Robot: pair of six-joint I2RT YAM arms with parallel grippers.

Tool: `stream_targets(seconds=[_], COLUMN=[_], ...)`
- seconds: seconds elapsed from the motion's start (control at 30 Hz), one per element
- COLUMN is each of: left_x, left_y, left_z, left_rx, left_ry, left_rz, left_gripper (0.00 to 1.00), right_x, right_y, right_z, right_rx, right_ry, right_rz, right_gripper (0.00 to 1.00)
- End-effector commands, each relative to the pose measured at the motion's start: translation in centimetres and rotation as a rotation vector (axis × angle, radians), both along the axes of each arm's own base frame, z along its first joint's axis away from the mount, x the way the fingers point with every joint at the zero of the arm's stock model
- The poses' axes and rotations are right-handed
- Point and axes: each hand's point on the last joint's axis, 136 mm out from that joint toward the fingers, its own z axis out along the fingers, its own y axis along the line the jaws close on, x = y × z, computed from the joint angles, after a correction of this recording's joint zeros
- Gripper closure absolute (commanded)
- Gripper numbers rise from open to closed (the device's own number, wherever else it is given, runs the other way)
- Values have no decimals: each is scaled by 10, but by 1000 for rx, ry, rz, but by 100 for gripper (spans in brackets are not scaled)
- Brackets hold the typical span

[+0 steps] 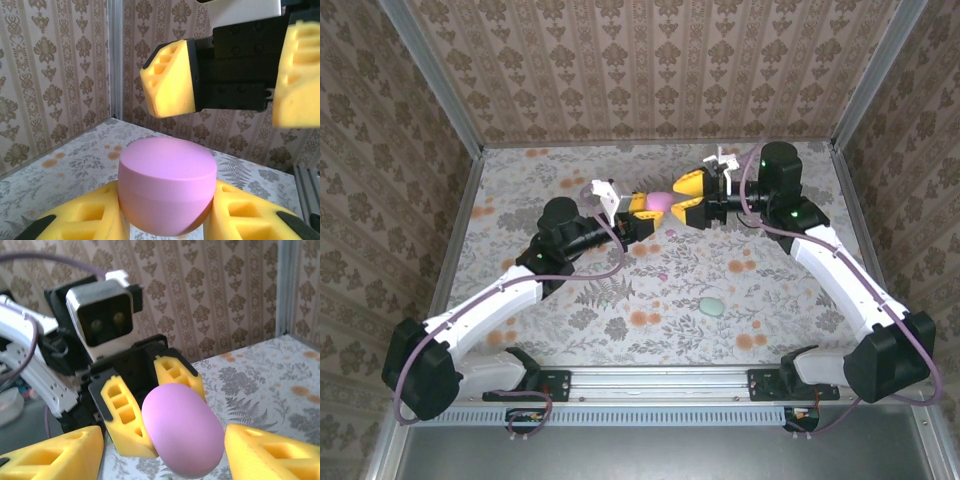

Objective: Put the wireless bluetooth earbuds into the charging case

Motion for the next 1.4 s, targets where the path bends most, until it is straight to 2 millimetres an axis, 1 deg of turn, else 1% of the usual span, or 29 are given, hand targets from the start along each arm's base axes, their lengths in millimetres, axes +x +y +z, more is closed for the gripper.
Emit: stream_targets(seconds=[0.0,0.07,0.13,0.23,0.4,0.5,0.63,0.8,1.0,1.2,1.37], left_x=[1,1,2,3,5,5,5,3,2,-1,-5], left_y=[2,0,0,-1,-3,-5,-5,-6,-7,-8,-10], left_z=[24,24,24,26,26,28,28,29,29,30,30], left_rx=[-73,-69,-77,-106,-129,-135,-141,-147,-151,-149,-146], left_ry=[-126,-158,-174,-183,-184,-183,-169,-155,-146,-139,-136], left_rz=[39,51,56,56,54,50,44,33,28,10,-7], left_gripper=[65,65,65,65,65,65,65,65,65,65,65], right_x=[15,24,23,19,9,2,3,8,8,18,23], right_y=[-6,-6,-5,-6,-2,-1,-2,-2,-1,-2,-2], right_z=[17,16,14,7,6,0,-10,-12,-15,-17,-14], right_rx=[65,96,104,72,53,25,-22,-30,-42,-46,-43], right_ry=[183,294,367,402,421,397,348,330,306,295,285], right_rz=[-114,-160,-148,-149,-94,-65,-86,-101,-90,-119,-141], right_gripper=[33,34,34,34,35,35,35,36,37,38,40])
